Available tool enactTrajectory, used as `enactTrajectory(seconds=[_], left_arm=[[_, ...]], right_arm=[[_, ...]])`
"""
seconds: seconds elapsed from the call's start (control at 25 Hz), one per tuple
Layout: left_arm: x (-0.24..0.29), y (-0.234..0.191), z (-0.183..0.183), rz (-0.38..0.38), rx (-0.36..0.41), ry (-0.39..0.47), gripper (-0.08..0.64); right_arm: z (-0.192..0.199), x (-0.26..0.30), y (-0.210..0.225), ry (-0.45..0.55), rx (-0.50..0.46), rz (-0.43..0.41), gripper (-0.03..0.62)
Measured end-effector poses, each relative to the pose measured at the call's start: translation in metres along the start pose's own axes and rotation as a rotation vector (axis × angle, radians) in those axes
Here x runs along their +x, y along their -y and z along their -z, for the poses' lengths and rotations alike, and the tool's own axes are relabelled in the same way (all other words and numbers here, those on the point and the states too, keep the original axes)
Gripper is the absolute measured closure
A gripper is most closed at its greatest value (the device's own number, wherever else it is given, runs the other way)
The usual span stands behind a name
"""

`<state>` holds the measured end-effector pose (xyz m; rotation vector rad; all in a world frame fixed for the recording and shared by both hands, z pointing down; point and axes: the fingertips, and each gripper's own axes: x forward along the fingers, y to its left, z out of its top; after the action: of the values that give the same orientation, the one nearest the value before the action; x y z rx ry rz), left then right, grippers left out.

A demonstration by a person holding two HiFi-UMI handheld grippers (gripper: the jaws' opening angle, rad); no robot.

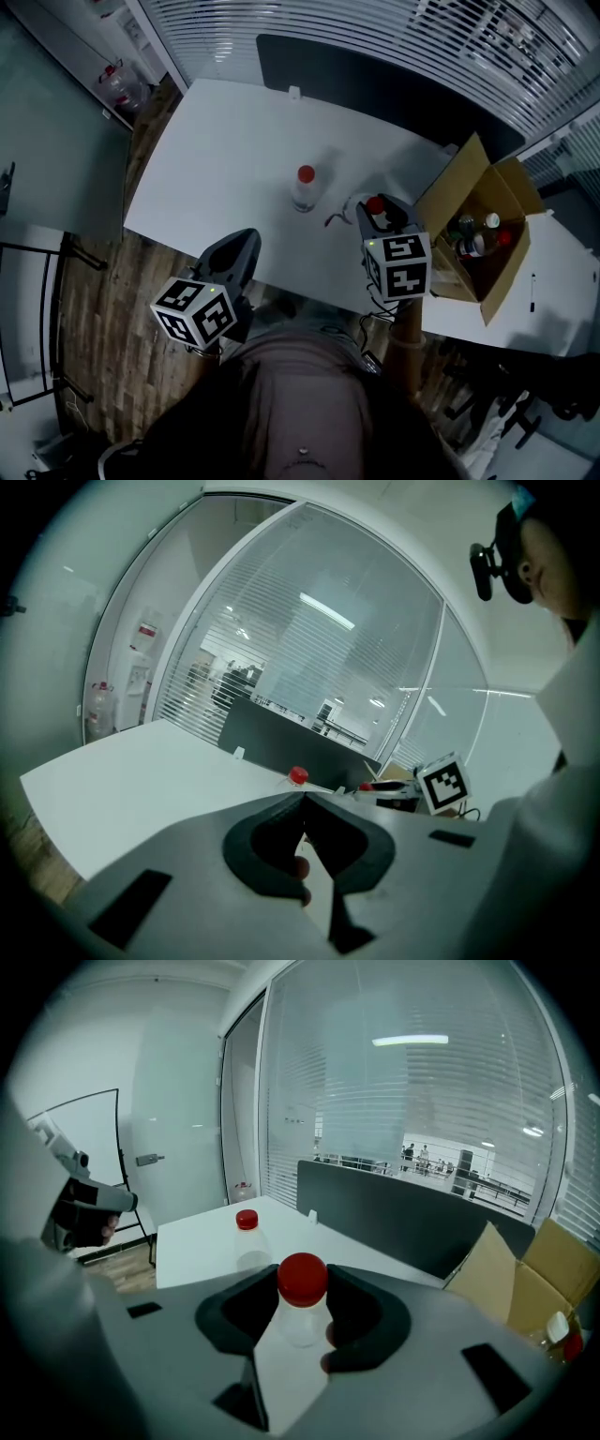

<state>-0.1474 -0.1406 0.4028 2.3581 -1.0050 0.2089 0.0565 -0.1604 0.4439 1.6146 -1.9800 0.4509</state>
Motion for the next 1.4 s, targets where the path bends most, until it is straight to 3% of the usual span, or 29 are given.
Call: enactTrajectory(seconds=[0.48, 1.4], left_arm=[[0.004, -0.006, -0.003, -0.022, -0.003, -0.008, 0.552], [0.016, -0.008, -0.006, -0.017, -0.002, -0.024, 0.552]], right_arm=[[0.013, 0.026, -0.001, -0.058, 0.006, -0.029, 0.420], [0.006, 0.047, 0.000, -0.043, 0.008, -0.047, 0.419]])
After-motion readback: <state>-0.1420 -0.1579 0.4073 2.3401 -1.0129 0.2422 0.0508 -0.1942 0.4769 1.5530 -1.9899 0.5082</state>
